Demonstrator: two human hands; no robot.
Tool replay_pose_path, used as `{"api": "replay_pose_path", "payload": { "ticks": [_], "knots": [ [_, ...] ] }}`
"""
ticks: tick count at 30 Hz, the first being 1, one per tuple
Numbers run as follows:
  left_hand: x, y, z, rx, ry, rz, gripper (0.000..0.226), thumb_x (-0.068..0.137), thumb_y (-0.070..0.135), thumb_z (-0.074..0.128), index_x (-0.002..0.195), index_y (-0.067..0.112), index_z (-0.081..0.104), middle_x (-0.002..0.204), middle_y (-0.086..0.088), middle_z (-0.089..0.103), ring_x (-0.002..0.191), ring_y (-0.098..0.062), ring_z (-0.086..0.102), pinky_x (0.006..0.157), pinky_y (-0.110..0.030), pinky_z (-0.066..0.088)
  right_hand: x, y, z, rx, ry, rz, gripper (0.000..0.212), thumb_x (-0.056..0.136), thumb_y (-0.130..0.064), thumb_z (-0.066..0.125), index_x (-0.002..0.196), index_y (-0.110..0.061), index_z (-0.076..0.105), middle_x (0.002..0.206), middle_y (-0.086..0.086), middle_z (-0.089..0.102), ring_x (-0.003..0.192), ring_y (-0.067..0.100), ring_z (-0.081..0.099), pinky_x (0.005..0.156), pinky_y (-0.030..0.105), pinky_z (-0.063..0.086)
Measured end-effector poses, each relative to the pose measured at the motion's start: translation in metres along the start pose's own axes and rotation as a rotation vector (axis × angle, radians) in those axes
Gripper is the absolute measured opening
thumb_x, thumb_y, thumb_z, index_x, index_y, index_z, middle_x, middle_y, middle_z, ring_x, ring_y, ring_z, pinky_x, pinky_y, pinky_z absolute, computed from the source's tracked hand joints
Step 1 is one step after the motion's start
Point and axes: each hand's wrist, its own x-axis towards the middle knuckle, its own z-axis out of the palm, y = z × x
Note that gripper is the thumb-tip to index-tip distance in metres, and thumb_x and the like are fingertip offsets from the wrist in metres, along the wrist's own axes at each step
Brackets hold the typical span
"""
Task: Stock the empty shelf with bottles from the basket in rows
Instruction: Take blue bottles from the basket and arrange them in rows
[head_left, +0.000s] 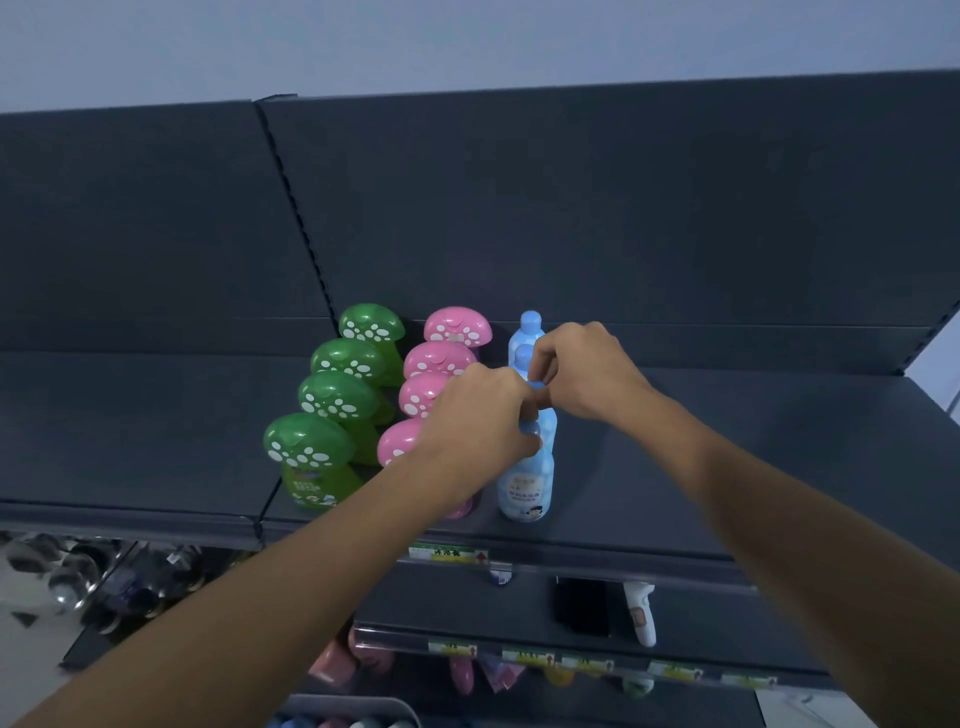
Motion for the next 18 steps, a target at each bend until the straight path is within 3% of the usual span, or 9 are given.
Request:
{"api": "replay_pose_path", "payload": {
  "ticks": [11, 18],
  "knots": [
    [-0.0019, 0.0007, -0.0005, -0.028, -0.011, 0.028, 0.017, 0.079, 0.019, 0.074, 0.096, 0.021, 0.076, 0.09, 0.002, 0.073, 0.085, -0.023, 0.066, 0.077, -0.041, 0.057, 0.0, 0.0006, -0.0001, 0.009, -0.016, -0.018, 0.02, 0.073, -0.02, 0.086, 0.073, -0.028, 0.068, 0.079, -0.013, 0.065, 0.084, 0.014, 0.065, 0.073, 0.03, 0.057],
    [-0.0057, -0.0024, 0.0058, -0.02, -0.012, 0.015, 0.017, 0.085, 0.028, 0.071, 0.102, 0.025, 0.072, 0.092, 0.001, 0.072, 0.086, -0.02, 0.064, 0.079, -0.041, 0.056, -0.0044, -0.0013, 0.0014, 0.013, -0.019, -0.019, 0.02, 0.071, -0.019, 0.086, 0.076, -0.028, 0.069, 0.08, -0.011, 0.066, 0.085, 0.013, 0.063, 0.065, 0.021, 0.044]
  ]
}}
